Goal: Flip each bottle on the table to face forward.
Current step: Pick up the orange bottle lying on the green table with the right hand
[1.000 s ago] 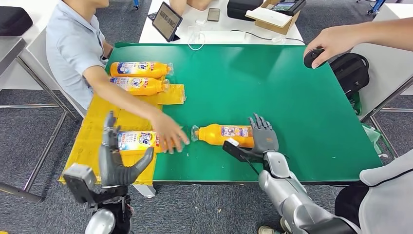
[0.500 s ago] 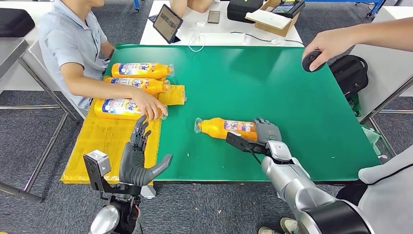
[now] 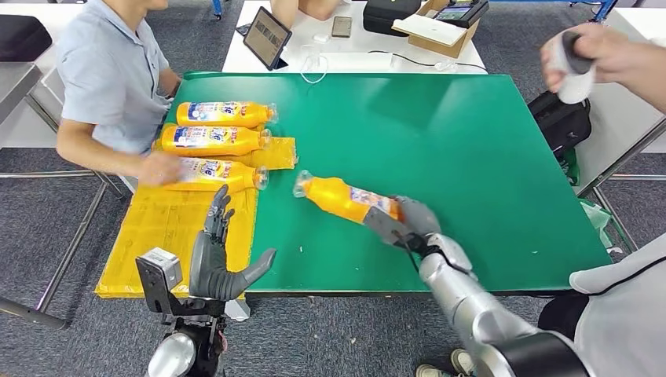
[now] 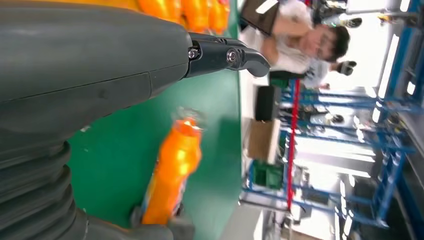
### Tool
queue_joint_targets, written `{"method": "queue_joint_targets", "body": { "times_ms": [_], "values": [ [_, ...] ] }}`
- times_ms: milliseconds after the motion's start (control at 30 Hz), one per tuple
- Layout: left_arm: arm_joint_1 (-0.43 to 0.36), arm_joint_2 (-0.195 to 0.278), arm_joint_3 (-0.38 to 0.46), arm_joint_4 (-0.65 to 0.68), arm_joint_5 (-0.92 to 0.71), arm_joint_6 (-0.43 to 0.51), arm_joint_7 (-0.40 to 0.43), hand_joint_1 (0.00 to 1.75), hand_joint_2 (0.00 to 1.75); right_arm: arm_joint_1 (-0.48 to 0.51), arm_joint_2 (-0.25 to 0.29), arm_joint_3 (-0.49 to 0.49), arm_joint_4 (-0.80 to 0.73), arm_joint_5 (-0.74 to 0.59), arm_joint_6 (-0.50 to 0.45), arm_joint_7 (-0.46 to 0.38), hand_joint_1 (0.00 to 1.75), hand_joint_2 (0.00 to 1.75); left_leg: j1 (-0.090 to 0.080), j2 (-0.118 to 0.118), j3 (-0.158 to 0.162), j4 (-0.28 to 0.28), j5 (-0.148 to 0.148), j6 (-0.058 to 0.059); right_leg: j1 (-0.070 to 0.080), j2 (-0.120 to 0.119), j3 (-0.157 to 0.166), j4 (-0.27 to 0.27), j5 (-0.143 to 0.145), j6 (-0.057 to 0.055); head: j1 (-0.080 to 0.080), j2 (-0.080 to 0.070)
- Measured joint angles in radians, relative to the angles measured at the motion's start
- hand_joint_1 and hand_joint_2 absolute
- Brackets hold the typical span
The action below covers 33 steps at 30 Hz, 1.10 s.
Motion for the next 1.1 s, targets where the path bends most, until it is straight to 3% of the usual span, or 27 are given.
{"method": "queue_joint_targets", "body": {
  "times_ms": [167,300,400,533,667,900,1100],
  "values": [
    [0.042,-0.003,0.0,0.023,0.029,0.021,0.008,0.0,1.75,0.107,0.101,-0.065,-0.122,-0.264,-0.053,-0.205,1.75,1.75,0.001,-0.001,-0.003,0.0,0.0,-0.001,0.001,0.0,-0.003,0.001,0.0,0.0,0.0,0.0],
    [0.073,-0.005,-0.003,0.031,0.014,0.074,-0.032,0.0,1.75,0.229,0.166,-0.034,-0.332,-0.49,-0.108,-0.226,1.75,1.75,0.001,-0.002,-0.006,0.0,0.0,-0.001,0.001,-0.001,-0.005,0.001,-0.001,-0.001,0.0,0.0],
    [0.087,-0.005,-0.008,0.033,0.039,0.067,-0.019,0.0,1.75,0.307,0.184,0.023,-0.48,-0.566,-0.15,-0.218,1.75,1.75,0.001,-0.002,-0.009,0.0,0.0,-0.001,0.0,-0.001,-0.008,0.0,-0.001,-0.001,0.0,0.0],
    [0.1,0.0,-0.029,0.039,0.135,-0.009,0.037,0.0,1.75,0.376,0.186,0.12,-0.617,-0.596,-0.184,-0.209,1.75,1.75,0.0,-0.002,-0.01,0.0,0.0,-0.001,0.0,0.0,-0.008,0.0,-0.001,-0.001,0.0,0.0],
    [0.104,0.007,-0.055,0.041,0.157,-0.047,0.028,0.0,1.75,0.401,0.185,0.217,-0.667,-0.578,-0.182,-0.194,1.75,1.75,0.0,-0.002,-0.009,0.0,0.0,-0.001,0.0,0.0,-0.009,0.0,-0.001,-0.001,0.0,0.0],
    [0.104,0.021,-0.088,0.025,0.227,-0.177,0.022,0.0,1.75,0.382,0.189,0.399,-0.603,-0.504,-0.131,-0.179,1.75,1.75,0.001,-0.002,-0.009,0.0,0.0,-0.001,0.001,-0.001,-0.009,0.001,-0.001,-0.001,0.0,0.0],
    [0.113,0.032,-0.084,0.015,0.207,-0.168,-0.022,0.0,1.75,0.35,0.204,0.462,-0.54,-0.495,-0.119,-0.189,1.75,1.75,0.001,-0.001,-0.01,0.0,0.0,-0.001,0.0,0.0,-0.009,0.001,-0.001,-0.001,0.0,0.0]
  ]
}}
